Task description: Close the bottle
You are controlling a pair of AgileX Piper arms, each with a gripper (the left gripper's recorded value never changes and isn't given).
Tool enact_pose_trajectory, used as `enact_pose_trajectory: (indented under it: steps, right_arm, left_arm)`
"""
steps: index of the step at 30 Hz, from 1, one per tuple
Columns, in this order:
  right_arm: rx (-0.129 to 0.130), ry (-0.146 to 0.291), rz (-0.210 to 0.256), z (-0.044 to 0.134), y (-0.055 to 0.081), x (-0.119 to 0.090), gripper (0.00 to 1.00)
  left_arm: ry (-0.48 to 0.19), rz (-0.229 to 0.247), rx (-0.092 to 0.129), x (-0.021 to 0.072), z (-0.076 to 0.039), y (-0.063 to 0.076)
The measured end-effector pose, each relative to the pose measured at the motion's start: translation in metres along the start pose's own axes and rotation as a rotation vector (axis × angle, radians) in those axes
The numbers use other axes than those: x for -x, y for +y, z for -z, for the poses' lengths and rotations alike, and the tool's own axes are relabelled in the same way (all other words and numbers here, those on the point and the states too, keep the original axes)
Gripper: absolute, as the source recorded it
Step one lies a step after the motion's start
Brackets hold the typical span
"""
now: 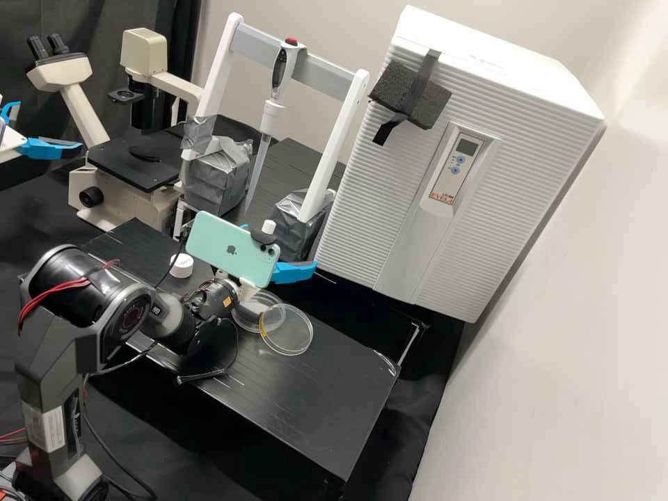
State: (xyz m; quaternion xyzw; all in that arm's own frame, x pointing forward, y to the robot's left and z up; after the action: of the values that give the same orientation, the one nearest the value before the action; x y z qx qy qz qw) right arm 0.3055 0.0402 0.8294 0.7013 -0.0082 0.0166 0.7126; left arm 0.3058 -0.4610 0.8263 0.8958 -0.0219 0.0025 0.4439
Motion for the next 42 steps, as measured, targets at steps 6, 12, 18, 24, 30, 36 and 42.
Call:
enact_pose_trajectory:
  steps: [6, 12, 18, 24, 30, 36, 42]
  right_arm:
    - [0.000, 0.000, 0.000, 0.000, 0.000, 0.000, 1.00]
    - [0.000, 0.000, 0.000, 0.000, 0.000, 0.000, 1.00]
    - [0.000, 0.000, 0.000, 0.000, 0.000, 0.000, 1.00]
    - [0.000, 0.000, 0.000, 0.000, 0.000, 0.000, 1.00]
    - [0.000, 0.000, 0.000, 0.000, 0.000, 0.000, 1.00]
    - [0.000, 0.000, 0.000, 0.000, 0.000, 0.000, 1.00]
    - [0.000, 0.000, 0.000, 0.000, 0.000, 0.000, 1.00]
  left_arm:
    - [0.000, 0.000, 0.000, 0.0000, 0.000, 0.000]
    - [-0.009, 0.004, 0.000, 0.0005, -0.003, -0.001]
    - [-0.109, 0.027, 0.038, 0.0086, -0.023, -0.005]
    - [-0.289, 0.049, 0.134, 0.0215, -0.043, -0.006]
    - [-0.412, 0.076, 0.186, 0.0306, -0.059, -0.009]
    - [-0.489, 0.082, 0.179, 0.0354, -0.074, -0.010]
    - [-0.560, 0.100, 0.182, 0.0415, -0.094, -0.013]
